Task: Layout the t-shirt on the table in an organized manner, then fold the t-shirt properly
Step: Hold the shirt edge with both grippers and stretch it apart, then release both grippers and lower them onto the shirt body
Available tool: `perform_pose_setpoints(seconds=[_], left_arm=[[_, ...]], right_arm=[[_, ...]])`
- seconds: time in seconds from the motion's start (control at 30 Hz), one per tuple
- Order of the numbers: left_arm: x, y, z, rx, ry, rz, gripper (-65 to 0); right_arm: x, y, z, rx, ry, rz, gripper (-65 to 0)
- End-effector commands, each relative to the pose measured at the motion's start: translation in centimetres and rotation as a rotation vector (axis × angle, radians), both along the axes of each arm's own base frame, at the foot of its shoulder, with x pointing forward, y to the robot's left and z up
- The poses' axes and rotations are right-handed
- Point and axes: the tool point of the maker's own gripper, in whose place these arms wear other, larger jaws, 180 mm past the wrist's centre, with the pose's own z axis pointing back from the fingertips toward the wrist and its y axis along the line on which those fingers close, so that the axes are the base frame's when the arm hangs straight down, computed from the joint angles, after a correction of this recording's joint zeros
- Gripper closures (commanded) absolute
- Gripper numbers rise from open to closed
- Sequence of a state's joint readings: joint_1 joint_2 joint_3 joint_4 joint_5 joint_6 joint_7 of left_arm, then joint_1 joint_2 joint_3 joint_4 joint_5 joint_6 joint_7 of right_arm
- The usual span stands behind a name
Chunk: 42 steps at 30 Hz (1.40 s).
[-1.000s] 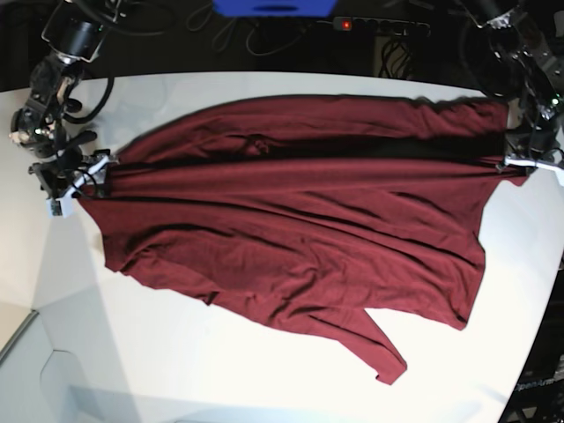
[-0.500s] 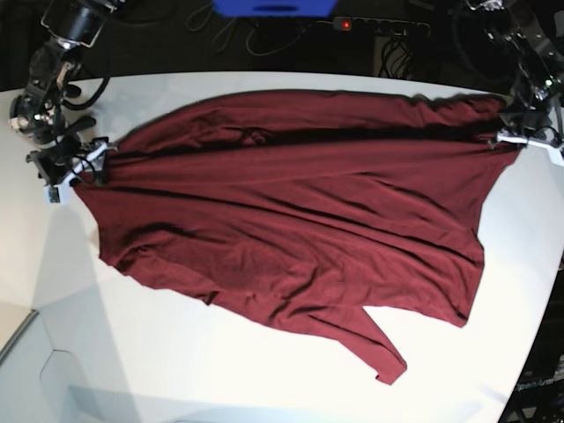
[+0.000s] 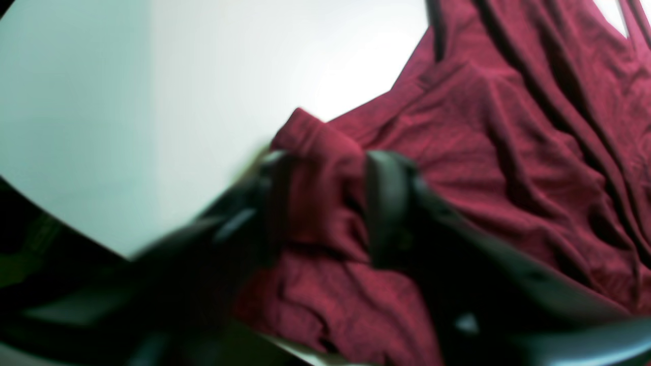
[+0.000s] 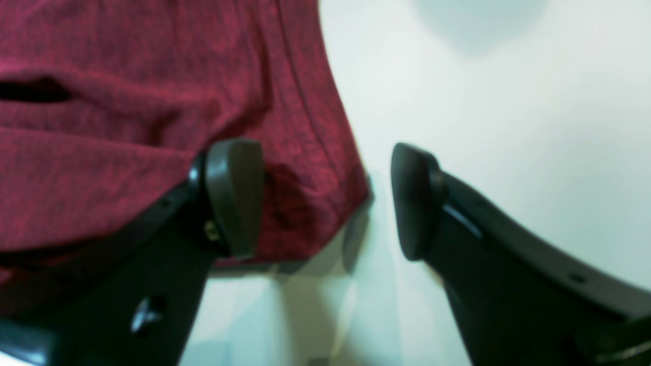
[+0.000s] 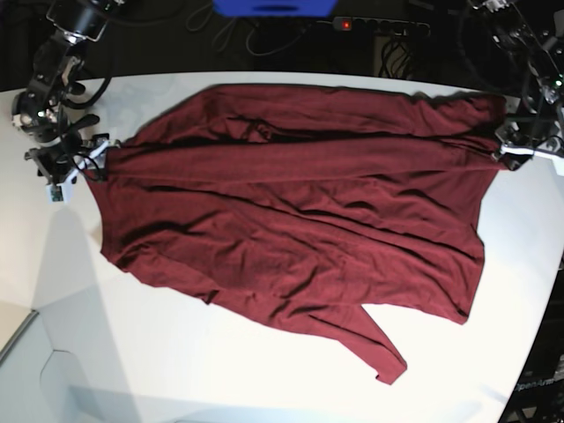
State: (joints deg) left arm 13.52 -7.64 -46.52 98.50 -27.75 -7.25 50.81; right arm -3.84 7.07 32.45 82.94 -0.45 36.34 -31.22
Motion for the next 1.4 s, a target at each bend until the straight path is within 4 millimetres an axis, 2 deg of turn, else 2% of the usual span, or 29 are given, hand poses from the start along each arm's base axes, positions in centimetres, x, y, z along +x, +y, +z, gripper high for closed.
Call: perform_pose_setpoints(seconds=[0.0, 0.17, 0.23, 0.3, 0.47, 0.57, 0.63, 0.77, 0.9, 1.03, 1.17, 1.27, 1.3, 1.37], left_arm=[[0.4, 0.6, 1.1, 0.021, -0.033, 0.001, -28.5], [1.0, 0.5, 1.8, 0.026, -0.056, -0.004, -28.1], [1.0, 1.2, 2.6, 0.048, -0.068, 0.001, -28.2], [1.1, 1.9, 3.6, 0.068, -0.091, 0.013, -28.3], [4.4, 2.3, 6.4, 0.075, -0.192, 0.019, -28.4], [6.6, 2.2, 7.5, 0.057, -0.244, 0.022, -28.4], [8.1, 2.1, 8.4, 0.041, -0.288, 0.030, -28.4], [10.9, 1.9, 8.1, -0.040, -0.324, 0.056, -28.4], [15.2, 1.7, 7.6, -0.146, -0.342, 0.075, -28.4], [20.2, -0.4, 6.8, -0.180, -0.327, 0.029, -28.4], [25.4, -3.5, 7.6, -0.062, -0.370, -0.056, -28.4], [29.1, -6.5, 8.2, 0.112, -0.405, -0.169, -28.4], [30.0, -7.1, 8.2, 0.159, -0.410, -0.194, -28.4], [31.0, -7.6, 6.8, 0.210, -0.385, -0.221, -28.4]], right_arm=[[1.1, -0.5, 1.6, -0.014, -0.059, -0.003, -39.2], [1.2, -0.5, 1.6, -0.014, -0.062, -0.003, -39.2], [1.1, -0.6, 1.7, -0.014, -0.063, -0.006, -39.2], [0.8, -1.6, 1.9, -0.018, -0.068, -0.037, -39.2], [1.3, -4.0, 3.9, -0.036, -0.123, -0.111, -39.4], [1.7, -4.3, 5.1, -0.056, -0.156, -0.112, -39.5], [2.8, -4.4, 6.0, -0.057, -0.183, -0.113, -39.5], [4.3, -5.1, 7.6, -0.079, -0.218, -0.107, -39.6], [6.4, -3.9, 9.0, -0.101, -0.244, -0.036, -39.7], [7.3, -2.1, 8.9, -0.106, -0.237, 0.030, -39.7], [7.3, -0.9, 8.2, -0.098, -0.222, 0.060, -39.7], [6.5, -0.7, 7.3, -0.097, -0.195, 0.069, -39.7], [6.4, -0.7, 7.2, -0.097, -0.193, 0.069, -39.7], [5.9, -0.8, 6.8, -0.096, -0.180, 0.065, -39.7]])
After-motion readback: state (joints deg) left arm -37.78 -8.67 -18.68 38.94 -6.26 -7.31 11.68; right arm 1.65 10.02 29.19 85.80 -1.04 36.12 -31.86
